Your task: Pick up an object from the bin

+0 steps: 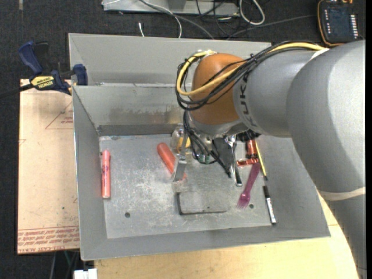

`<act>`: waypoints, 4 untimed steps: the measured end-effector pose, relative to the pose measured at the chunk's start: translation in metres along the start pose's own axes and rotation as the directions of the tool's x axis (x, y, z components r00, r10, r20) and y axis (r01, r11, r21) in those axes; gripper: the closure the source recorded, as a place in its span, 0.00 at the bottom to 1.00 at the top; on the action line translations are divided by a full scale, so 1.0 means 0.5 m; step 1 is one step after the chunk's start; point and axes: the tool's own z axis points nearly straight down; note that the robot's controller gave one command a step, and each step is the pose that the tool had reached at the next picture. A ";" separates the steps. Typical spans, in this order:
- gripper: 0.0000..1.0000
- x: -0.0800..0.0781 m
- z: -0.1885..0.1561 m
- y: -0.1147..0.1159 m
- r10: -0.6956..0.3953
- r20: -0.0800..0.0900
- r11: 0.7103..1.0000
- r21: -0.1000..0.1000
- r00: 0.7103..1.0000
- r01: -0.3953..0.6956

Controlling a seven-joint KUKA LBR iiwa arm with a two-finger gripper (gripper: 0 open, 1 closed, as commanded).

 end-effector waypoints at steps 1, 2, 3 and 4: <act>0.00 0.030 -0.118 0.011 0.031 0.007 1.000 -0.001 1.000 -0.031; 0.00 0.039 -0.011 0.049 0.097 -0.006 0.995 0.000 0.995 -0.097; 0.00 0.025 0.042 0.026 0.234 0.019 0.972 -0.011 0.972 -0.234; 1.00 0.049 0.043 0.000 0.382 -0.003 0.924 -0.002 0.924 -0.382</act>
Offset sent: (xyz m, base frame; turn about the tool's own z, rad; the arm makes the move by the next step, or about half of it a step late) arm -0.0146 0.0259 0.0076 0.0995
